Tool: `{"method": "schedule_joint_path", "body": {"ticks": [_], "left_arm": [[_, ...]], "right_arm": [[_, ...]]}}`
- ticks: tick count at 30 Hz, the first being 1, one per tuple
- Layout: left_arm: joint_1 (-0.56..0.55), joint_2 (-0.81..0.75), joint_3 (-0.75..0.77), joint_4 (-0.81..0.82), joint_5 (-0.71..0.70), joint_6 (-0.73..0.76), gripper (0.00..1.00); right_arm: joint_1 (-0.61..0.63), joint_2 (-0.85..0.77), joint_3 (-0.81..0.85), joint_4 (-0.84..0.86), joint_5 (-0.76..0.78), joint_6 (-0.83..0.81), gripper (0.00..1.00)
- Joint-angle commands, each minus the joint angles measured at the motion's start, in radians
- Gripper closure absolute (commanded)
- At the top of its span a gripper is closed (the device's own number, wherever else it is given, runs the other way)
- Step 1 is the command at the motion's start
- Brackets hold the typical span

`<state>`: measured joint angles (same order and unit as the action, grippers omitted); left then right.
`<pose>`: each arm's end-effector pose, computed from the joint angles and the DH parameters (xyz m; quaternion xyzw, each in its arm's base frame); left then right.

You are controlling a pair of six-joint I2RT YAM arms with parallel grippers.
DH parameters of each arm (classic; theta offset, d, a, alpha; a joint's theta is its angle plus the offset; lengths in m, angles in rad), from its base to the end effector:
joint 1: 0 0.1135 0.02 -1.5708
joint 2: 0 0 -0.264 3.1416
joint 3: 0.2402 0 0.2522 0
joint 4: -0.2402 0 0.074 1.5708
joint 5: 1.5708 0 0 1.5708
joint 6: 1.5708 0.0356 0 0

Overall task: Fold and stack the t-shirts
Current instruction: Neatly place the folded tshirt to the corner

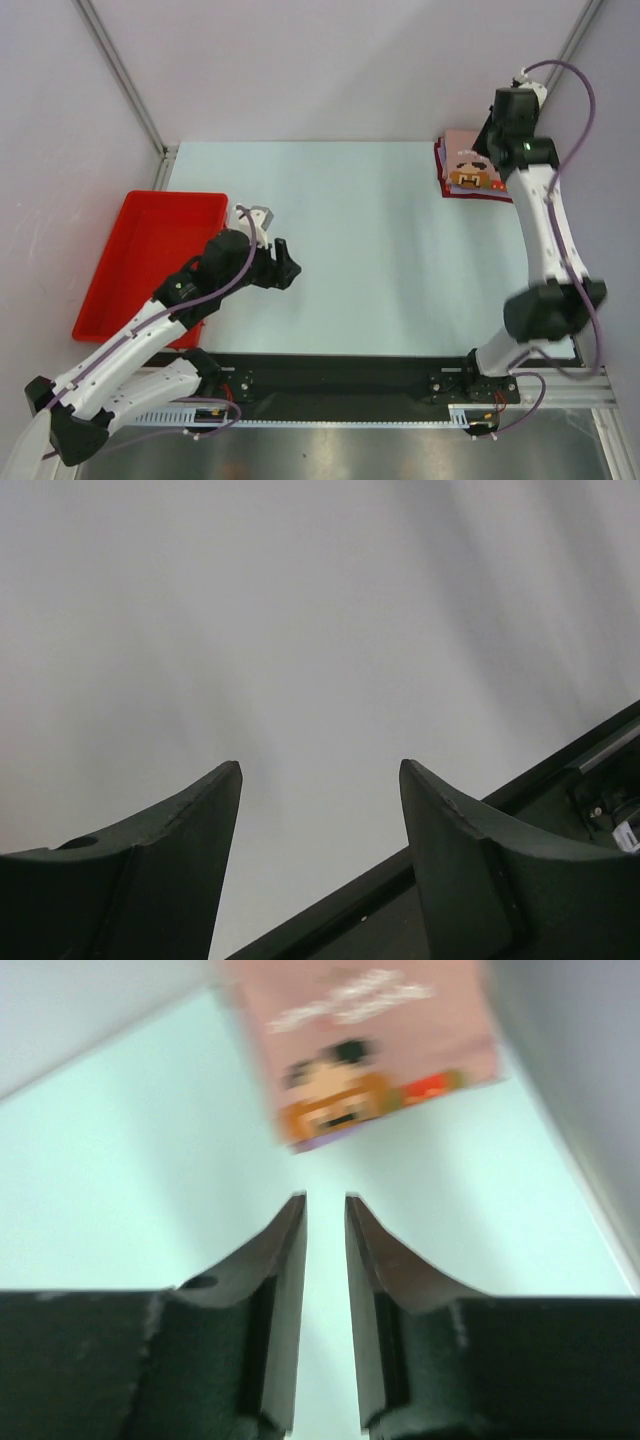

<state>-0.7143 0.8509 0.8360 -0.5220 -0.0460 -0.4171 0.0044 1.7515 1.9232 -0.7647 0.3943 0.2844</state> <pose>0.1415 -0.1206 0.3123 0.1174 0.8612 -0.2480 0.4278 0.3872 -0.0120 0.4144 0.2119 0.8444 -0.1049 0.4806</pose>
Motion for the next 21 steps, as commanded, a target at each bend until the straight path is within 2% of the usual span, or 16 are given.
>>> {"method": "schedule_joint_path", "body": {"ticks": [1, 2, 4, 5, 6, 7, 8, 9, 10, 13, 16, 18, 21], "left_arm": [[0.044, -0.054, -0.030, 0.023, 0.066, -0.087, 0.29], [0.058, -0.079, -0.096, 0.055, 0.098, -0.148, 0.29], [0.075, -0.178, -0.170, 0.184, 0.144, -0.211, 0.28], [0.078, -0.211, -0.240, 0.224, 0.143, -0.268, 0.28], [0.078, -0.249, -0.276, 0.296, 0.140, -0.293, 0.29], [0.076, -0.286, -0.311, 0.319, 0.130, -0.319, 0.28], [0.078, -0.365, -0.369, 0.335, 0.097, -0.371, 0.28], [0.078, -0.404, -0.399, 0.368, 0.086, -0.390, 0.28], [0.078, -0.442, -0.428, 0.384, 0.083, -0.406, 0.28], [0.076, -0.626, -0.534, 0.395, 0.055, -0.469, 0.28], [0.078, -0.833, -0.647, 0.343, 0.049, -0.555, 0.28], [0.078, -0.994, -0.730, 0.277, 0.078, -0.650, 0.28], [0.078, -0.932, -0.753, 0.321, 0.179, -0.637, 0.29]], "right_arm": [[0.028, -0.284, -0.278, 0.100, -0.371, 0.122, 0.69], [0.034, -0.355, -0.467, 0.189, -0.453, 0.134, 0.63], [0.051, -0.537, -0.641, 0.254, -0.576, 0.197, 0.56], [0.058, -0.594, -0.721, 0.315, -0.616, 0.220, 0.49], [0.063, -0.647, -0.888, 0.347, -0.694, 0.248, 0.46], [0.072, -0.706, -0.962, 0.376, -0.718, 0.307, 0.43], [0.078, -0.804, -1.034, 0.433, -0.739, 0.352, 0.36], [0.085, -0.854, -1.190, 0.470, -0.815, 0.390, 0.34], [0.089, -0.898, -1.254, 0.504, -0.843, 0.468, 0.33], [0.100, -1.067, -1.480, 0.583, -0.902, 0.564, 0.19], [0.100, -1.246, -1.602, 0.549, -0.901, 0.631, 0.00], [0.100, -1.366, -1.641, 0.466, -0.885, 0.660, 0.00], [0.103, -1.480, -1.747, 0.397, -0.894, 0.735, 0.00]]}}
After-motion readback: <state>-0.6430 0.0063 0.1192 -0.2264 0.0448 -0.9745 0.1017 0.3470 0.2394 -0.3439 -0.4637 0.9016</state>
